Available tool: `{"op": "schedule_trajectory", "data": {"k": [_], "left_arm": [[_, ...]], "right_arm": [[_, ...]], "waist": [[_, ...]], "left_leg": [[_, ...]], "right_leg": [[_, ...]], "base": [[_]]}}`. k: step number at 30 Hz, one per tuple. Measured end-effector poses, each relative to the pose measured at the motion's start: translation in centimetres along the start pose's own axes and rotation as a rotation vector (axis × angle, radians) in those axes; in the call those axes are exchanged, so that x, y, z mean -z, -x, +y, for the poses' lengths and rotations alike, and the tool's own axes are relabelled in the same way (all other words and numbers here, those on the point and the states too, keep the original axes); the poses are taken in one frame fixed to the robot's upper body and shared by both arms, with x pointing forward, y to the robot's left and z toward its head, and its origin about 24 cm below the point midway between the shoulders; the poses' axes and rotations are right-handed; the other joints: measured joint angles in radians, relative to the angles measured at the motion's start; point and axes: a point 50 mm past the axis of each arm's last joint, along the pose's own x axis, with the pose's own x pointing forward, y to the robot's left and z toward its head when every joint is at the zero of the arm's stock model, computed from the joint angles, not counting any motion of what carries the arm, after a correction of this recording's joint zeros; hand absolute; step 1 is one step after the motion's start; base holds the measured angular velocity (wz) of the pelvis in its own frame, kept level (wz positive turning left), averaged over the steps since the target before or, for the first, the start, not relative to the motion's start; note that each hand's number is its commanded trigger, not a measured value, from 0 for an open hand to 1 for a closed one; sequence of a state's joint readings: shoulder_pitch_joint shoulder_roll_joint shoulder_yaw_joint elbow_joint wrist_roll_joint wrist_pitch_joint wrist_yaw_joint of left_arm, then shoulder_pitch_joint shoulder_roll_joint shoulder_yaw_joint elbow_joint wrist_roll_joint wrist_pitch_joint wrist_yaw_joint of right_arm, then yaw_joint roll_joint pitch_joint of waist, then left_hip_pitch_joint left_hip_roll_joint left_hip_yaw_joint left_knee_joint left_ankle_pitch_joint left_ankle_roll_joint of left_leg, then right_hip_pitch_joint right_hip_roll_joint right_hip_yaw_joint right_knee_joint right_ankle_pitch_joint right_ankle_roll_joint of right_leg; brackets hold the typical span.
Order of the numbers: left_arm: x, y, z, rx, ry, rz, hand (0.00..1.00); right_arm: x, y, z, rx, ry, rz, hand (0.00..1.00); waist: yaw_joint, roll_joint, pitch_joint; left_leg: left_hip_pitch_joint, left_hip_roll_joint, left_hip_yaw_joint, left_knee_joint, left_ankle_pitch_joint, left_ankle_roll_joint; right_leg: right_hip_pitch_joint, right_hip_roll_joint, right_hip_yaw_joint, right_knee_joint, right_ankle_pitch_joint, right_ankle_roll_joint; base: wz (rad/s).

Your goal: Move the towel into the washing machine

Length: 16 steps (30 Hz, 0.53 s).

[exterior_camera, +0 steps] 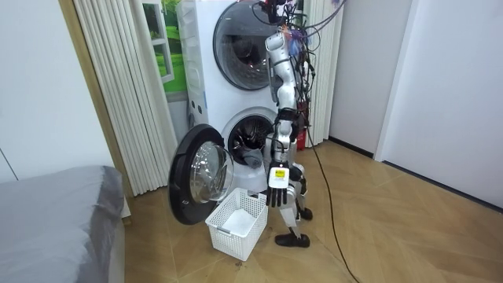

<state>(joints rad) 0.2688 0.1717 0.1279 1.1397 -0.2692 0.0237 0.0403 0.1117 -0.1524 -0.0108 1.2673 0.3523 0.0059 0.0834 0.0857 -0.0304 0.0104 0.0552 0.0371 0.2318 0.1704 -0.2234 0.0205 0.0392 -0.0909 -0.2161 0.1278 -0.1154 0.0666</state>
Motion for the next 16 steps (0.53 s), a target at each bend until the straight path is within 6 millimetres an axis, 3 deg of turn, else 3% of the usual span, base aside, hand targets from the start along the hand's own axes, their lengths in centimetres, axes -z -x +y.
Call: {"op": "schedule_trajectory", "data": {"k": [6, 15, 16], "left_arm": [[-1.2, -0.2, -1.9, 0.007, -0.005, -0.009, 0.00], [-1.1, -0.2, -1.8, -0.001, 0.010, 0.015, 0.00], [-1.1, -0.2, -1.8, -0.003, 0.000, 0.014, 0.00]], "right_arm": [[0.0, -0.1, 0.4, -0.035, 0.044, 0.028, 0.00], [-0.1, -0.1, 0.6, -0.070, 0.035, 0.043, 0.00], [-0.2, -0.1, 0.6, -0.074, 0.034, 0.049, 0.00]], "waist": [[-0.006, 0.000, 0.0046], [-0.031, -0.008, 0.0039], [-0.029, -0.009, 0.0065]], "left_leg": [[0.019, -0.008, -0.018, -0.006, 0.000, 0.000], [0.028, -0.007, -0.019, -0.006, -0.006, -0.009], [0.026, -0.006, -0.019, -0.007, -0.009, -0.012]], "right_leg": [[0.029, 0.004, -0.006, -0.012, -0.006, 0.009], [0.034, 0.006, -0.005, -0.010, -0.018, 0.005], [0.033, 0.007, -0.004, -0.008, -0.019, 0.004]], "base": [[-0.03], [-0.06], [0.00]]}}
